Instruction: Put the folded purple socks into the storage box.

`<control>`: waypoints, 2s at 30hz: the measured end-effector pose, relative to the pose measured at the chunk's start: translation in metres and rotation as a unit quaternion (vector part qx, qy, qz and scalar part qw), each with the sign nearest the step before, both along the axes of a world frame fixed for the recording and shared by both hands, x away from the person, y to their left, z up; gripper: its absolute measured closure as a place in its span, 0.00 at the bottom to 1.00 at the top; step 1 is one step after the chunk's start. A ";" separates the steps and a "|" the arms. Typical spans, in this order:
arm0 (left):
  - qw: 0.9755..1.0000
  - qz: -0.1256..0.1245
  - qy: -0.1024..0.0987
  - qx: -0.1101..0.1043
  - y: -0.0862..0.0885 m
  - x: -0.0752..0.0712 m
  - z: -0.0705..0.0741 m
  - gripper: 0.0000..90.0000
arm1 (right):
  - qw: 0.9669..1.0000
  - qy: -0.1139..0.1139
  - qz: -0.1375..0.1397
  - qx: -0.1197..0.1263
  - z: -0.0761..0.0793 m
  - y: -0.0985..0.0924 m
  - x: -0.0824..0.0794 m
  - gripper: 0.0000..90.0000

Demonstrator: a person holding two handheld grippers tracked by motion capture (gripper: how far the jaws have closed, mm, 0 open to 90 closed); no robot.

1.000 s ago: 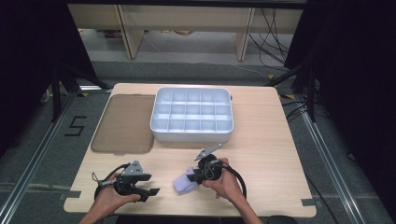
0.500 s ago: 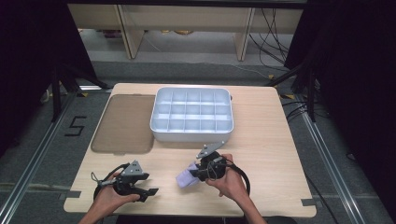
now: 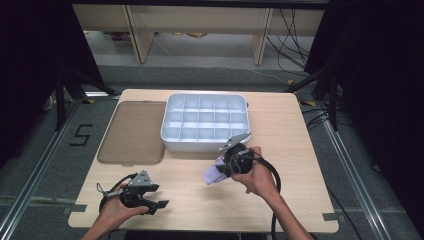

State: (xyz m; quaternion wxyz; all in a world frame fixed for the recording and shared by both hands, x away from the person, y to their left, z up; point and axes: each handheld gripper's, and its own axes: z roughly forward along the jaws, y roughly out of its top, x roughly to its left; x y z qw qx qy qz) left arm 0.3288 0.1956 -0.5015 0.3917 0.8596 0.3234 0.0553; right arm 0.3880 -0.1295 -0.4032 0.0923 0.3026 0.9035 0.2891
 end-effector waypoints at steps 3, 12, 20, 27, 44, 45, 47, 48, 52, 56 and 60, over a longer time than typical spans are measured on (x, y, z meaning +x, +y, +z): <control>1.000 -0.010 0.000 0.016 0.001 0.000 0.001 0.33 | 1.000 -0.009 -0.014 -0.004 0.010 -0.011 0.009 0.80; 1.000 -0.015 -0.002 0.023 0.001 0.001 -0.001 0.33 | 0.999 -0.025 -0.042 -0.021 0.039 -0.030 0.022 0.80; 1.000 -0.011 0.005 0.017 0.003 0.003 -0.001 0.33 | 0.997 -0.026 -0.061 -0.025 0.053 -0.041 0.038 0.80; 1.000 -0.003 0.006 0.007 0.002 0.003 -0.001 0.31 | 0.995 -0.029 -0.087 -0.035 0.066 -0.049 0.054 0.80; 1.000 -0.005 0.008 0.016 0.002 0.003 -0.002 0.31 | 0.988 -0.029 -0.132 -0.070 0.070 -0.047 0.098 0.80; 1.000 -0.011 0.010 0.016 0.002 0.002 -0.002 0.31 | 0.988 -0.026 -0.134 -0.075 0.067 -0.044 0.103 0.80; 1.000 -0.012 0.003 0.019 0.002 0.003 -0.001 0.31 | 0.987 -0.028 -0.134 -0.082 0.064 -0.042 0.109 0.80; 1.000 -0.012 0.003 0.019 0.002 0.003 -0.001 0.31 | 0.987 -0.028 -0.134 -0.082 0.064 -0.042 0.109 0.80; 1.000 -0.017 0.003 0.019 0.002 0.002 -0.001 0.31 | 0.986 -0.020 -0.139 -0.094 0.056 -0.037 0.118 0.80; 1.000 -0.008 0.005 0.008 0.001 0.001 -0.002 0.31 | 0.984 -0.014 -0.143 -0.106 0.045 -0.032 0.127 0.80; 1.000 -0.012 0.005 0.013 0.002 0.002 -0.001 0.31 | 0.982 -0.013 -0.141 -0.122 0.036 -0.029 0.135 0.80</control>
